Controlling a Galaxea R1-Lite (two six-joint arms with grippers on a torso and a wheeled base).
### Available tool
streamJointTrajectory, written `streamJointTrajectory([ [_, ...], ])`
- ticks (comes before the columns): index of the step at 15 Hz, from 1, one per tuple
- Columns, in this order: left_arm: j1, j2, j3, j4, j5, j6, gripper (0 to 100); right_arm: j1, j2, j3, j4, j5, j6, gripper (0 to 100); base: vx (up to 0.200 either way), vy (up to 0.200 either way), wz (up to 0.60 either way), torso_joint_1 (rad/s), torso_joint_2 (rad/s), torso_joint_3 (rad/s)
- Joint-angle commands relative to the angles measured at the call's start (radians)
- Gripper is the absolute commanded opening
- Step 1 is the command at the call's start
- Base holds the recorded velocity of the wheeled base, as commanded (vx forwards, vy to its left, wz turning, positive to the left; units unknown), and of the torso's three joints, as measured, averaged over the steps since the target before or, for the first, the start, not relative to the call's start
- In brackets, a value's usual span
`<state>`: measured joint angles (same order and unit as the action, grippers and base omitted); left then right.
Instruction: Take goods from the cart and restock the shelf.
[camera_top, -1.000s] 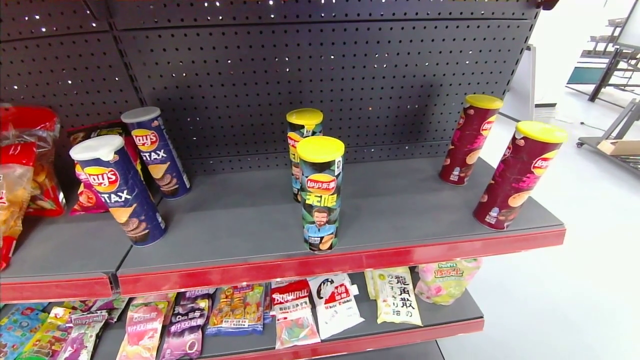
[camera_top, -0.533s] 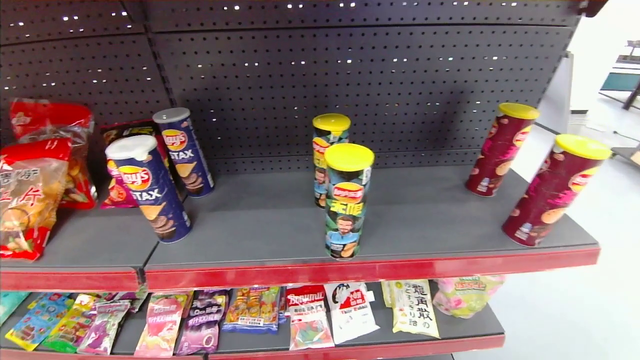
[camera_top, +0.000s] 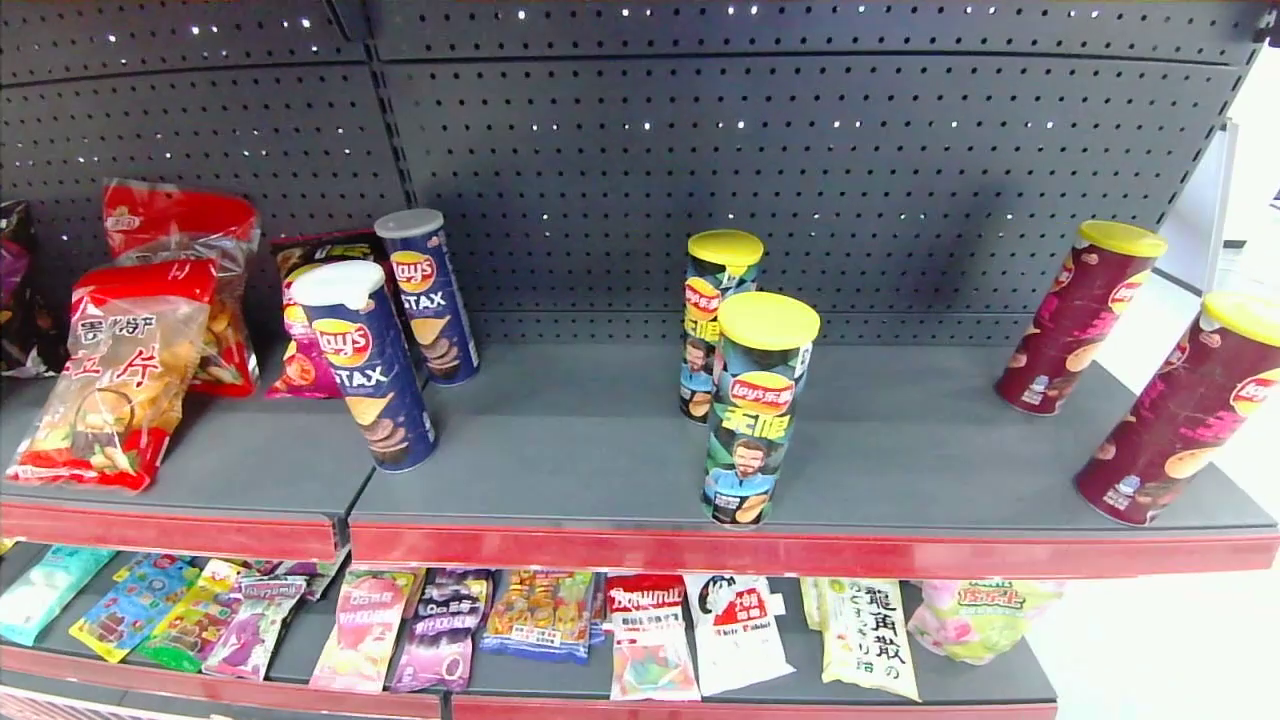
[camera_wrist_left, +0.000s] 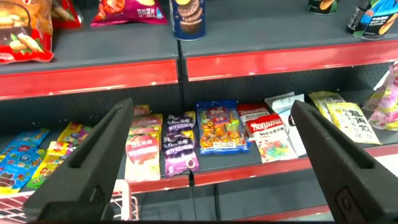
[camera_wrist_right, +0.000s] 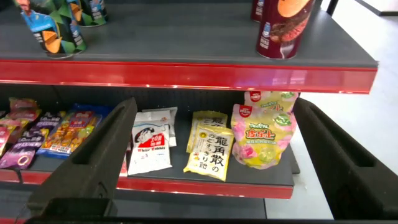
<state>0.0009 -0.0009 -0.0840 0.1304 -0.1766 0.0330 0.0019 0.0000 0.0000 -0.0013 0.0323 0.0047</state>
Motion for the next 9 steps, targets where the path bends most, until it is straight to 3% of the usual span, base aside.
streamJointTrajectory([
  [1, 0.001, 0.001, 0.000, 0.000, 0.002, 0.001, 100, 0.001, 0.002, 0.000, 0.000, 0.000, 0.000, 100, 0.000, 0.000, 0.00, 0.000, 0.00, 0.000],
  [7, 0.001, 0.001, 0.000, 0.000, 0.009, 0.001, 100, 0.001, 0.002, 0.000, 0.000, 0.001, 0.000, 100, 0.000, 0.000, 0.00, 0.000, 0.00, 0.000],
  [9, 0.001, 0.001, 0.000, 0.000, 0.016, -0.001, 100, 0.001, 0.002, 0.000, 0.000, 0.003, -0.002, 100, 0.200, 0.000, 0.00, 0.002, 0.00, -0.002],
])
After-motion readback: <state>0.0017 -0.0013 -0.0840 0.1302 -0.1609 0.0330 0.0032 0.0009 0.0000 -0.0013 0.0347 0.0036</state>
